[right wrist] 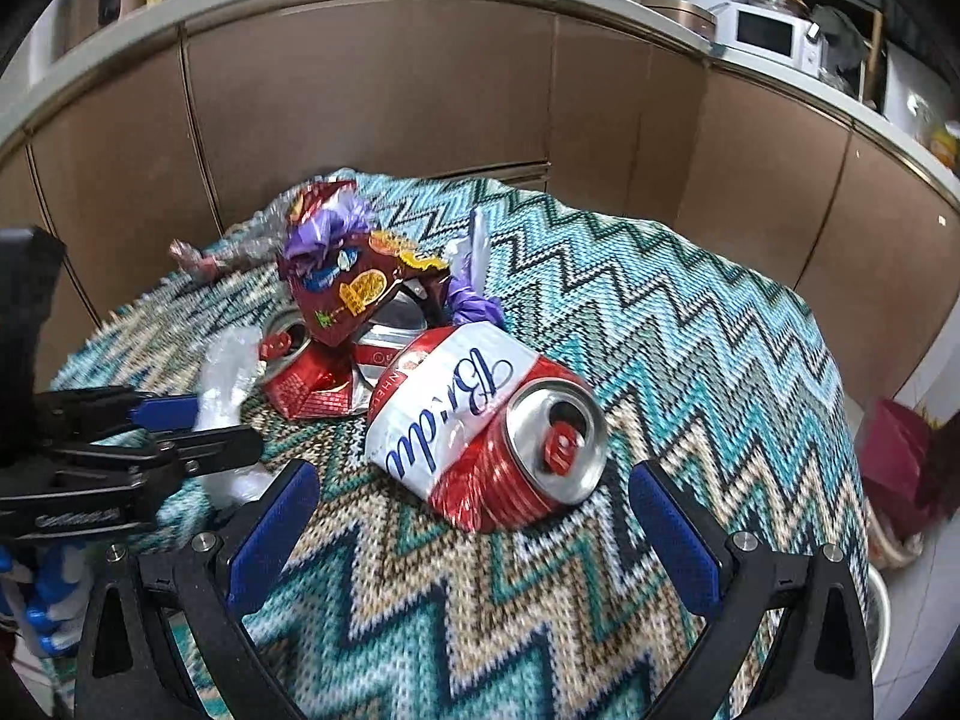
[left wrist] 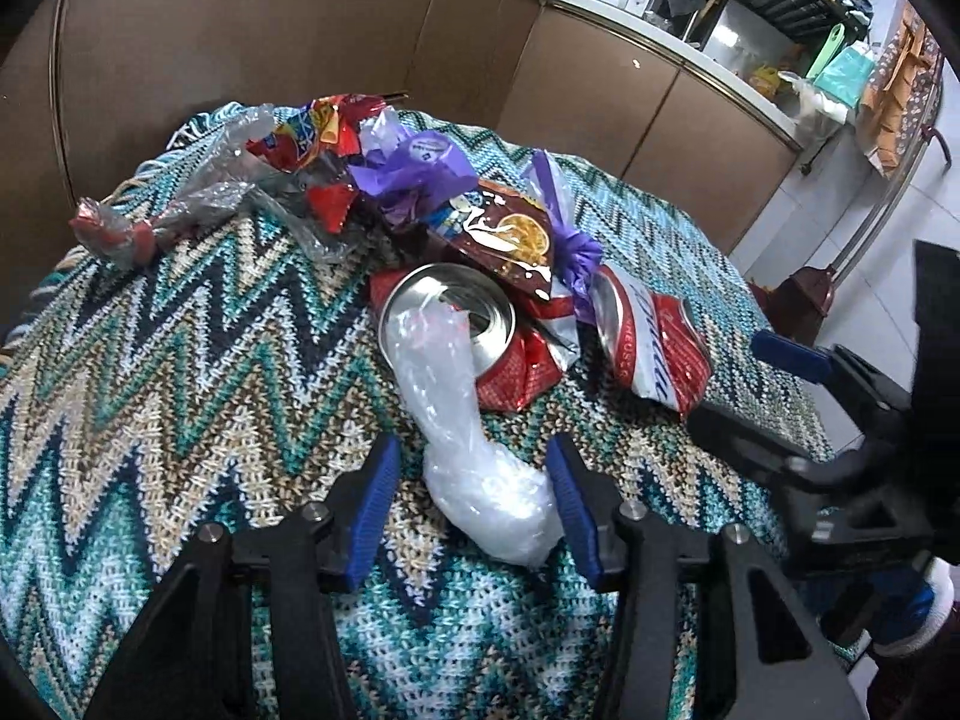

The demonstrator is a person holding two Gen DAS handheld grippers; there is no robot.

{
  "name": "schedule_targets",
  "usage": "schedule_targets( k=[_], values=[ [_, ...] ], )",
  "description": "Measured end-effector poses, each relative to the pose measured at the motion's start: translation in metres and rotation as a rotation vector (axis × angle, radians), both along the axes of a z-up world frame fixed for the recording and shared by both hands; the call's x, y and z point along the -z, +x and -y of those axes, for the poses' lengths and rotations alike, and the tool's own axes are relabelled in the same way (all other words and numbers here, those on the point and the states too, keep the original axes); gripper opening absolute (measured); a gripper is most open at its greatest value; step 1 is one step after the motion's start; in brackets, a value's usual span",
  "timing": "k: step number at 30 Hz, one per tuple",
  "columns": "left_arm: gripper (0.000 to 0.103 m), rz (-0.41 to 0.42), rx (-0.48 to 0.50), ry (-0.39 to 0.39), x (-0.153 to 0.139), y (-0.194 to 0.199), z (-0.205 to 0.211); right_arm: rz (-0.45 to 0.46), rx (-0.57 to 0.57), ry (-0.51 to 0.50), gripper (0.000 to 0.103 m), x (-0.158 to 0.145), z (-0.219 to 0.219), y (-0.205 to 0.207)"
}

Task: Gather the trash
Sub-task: 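Grasp the clear plastic bag with the left gripper while the right gripper grasps the red can, then carry the plastic bag and red can toward the bin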

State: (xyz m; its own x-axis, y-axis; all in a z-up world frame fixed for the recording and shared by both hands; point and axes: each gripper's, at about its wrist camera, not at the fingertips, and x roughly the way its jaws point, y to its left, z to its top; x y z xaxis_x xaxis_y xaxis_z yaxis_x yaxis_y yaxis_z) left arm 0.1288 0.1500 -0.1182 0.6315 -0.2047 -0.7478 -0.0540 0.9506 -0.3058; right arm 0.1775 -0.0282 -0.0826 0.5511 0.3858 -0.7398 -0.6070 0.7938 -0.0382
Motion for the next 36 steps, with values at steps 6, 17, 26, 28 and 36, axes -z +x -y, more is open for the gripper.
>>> schedule_targets(
  k=[6, 17, 26, 28, 36],
  values=[
    [0.044, 0.010, 0.022, -0.066, 0.002, 0.000, -0.009, 0.017, 0.010, -0.107, 0.103, 0.018, -0.022, 0.014],
    [0.034, 0.030, 0.049, -0.105, 0.004, -0.004, -0.008, 0.014, 0.058, -0.107, 0.088, 0.024, -0.020, 0.034],
    [0.029, 0.049, 0.046, -0.108, 0.001, -0.013, -0.009, -0.008, 0.042, -0.007, 0.087, 0.017, -0.005, 0.030],
    [0.028, 0.055, 0.040, -0.109, -0.001, -0.016, -0.009, 0.001, 0.038, 0.016, 0.087, 0.010, 0.000, 0.024],
    [0.024, 0.080, 0.031, -0.119, -0.019, -0.035, -0.006, 0.038, 0.039, 0.108, 0.087, -0.022, 0.024, -0.002]
  ],
)
